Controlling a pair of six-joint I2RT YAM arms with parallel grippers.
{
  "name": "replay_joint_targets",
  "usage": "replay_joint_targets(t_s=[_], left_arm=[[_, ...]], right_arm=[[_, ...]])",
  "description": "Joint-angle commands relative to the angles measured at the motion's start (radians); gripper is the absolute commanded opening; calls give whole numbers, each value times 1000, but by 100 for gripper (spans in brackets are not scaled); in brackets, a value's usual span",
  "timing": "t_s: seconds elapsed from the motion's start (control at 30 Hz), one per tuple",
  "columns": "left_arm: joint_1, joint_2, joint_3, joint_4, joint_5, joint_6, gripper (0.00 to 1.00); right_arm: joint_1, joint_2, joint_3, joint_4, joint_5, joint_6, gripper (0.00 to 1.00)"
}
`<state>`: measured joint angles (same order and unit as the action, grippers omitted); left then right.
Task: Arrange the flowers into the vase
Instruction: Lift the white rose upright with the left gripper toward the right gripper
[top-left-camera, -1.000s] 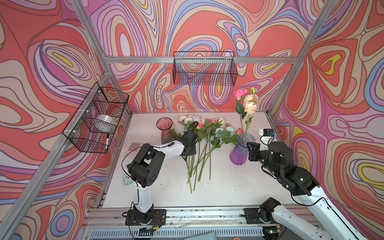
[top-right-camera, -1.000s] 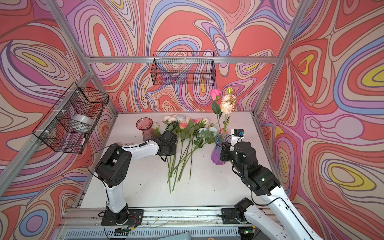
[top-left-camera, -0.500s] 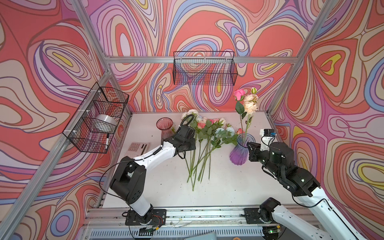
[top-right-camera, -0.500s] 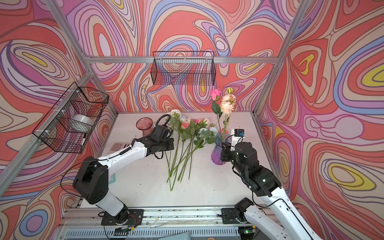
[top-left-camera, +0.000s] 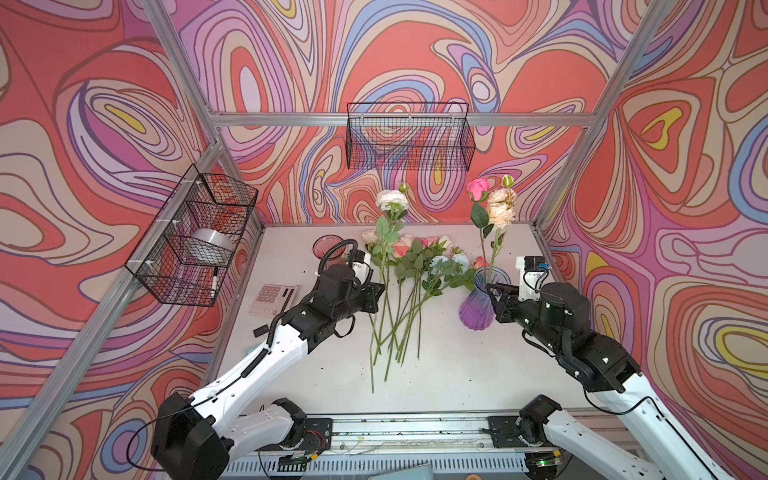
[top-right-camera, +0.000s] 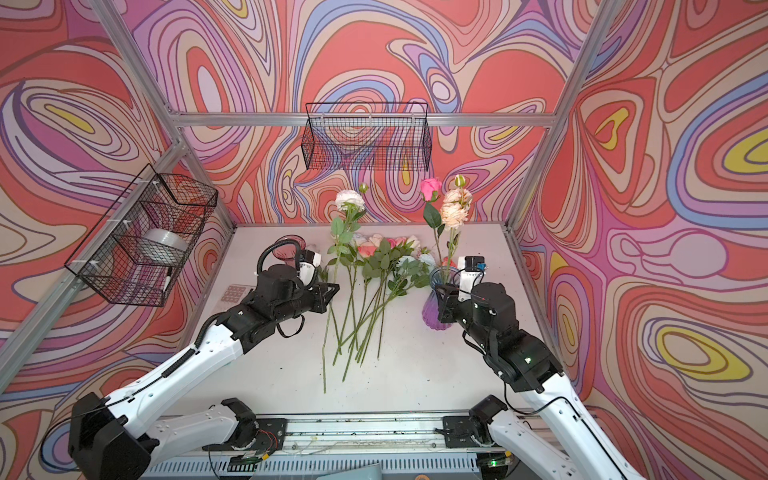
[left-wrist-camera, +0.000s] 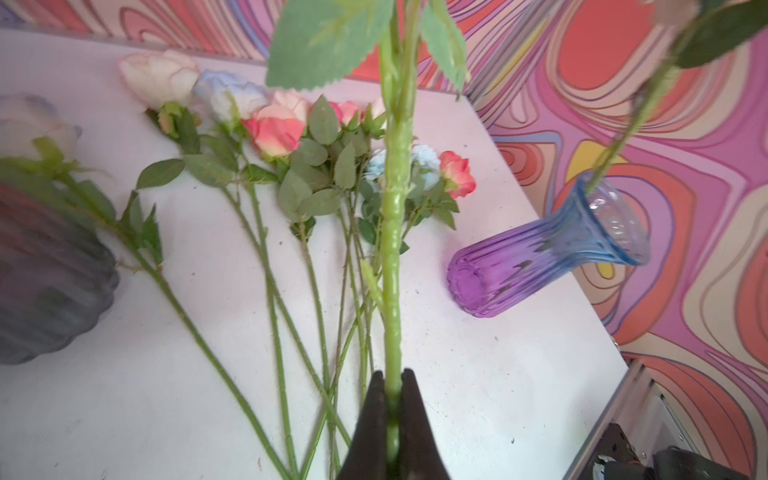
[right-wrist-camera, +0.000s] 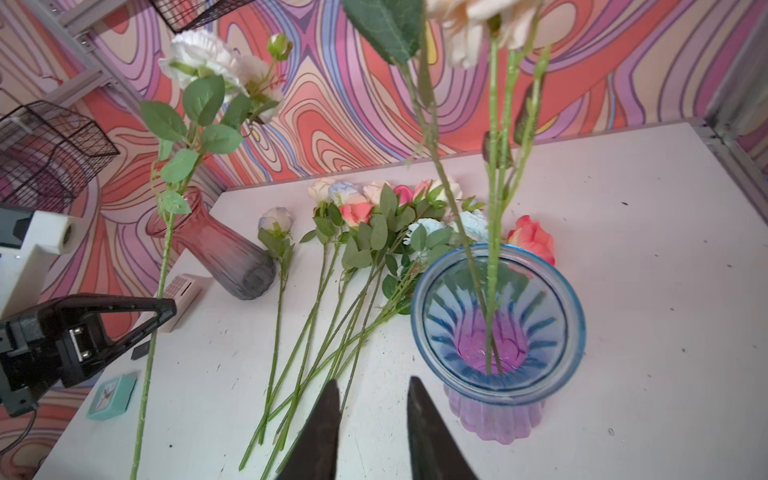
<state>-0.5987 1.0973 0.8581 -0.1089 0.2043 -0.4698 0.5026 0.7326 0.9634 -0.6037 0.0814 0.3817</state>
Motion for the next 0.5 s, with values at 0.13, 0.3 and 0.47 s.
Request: replay_joint_targets(t_s=[0.13,0.3,0.47], left_arm=[[-98,-53,-66,389,105,103,0],[-156,5,-7,455,132,117,0],[-185,62,25,523,142,89,0]], right_arm=[[-3,84,86,149,-335,25,47],[1,162,136,257,-478,72,51],[28,200,139,357,-541,108,51]])
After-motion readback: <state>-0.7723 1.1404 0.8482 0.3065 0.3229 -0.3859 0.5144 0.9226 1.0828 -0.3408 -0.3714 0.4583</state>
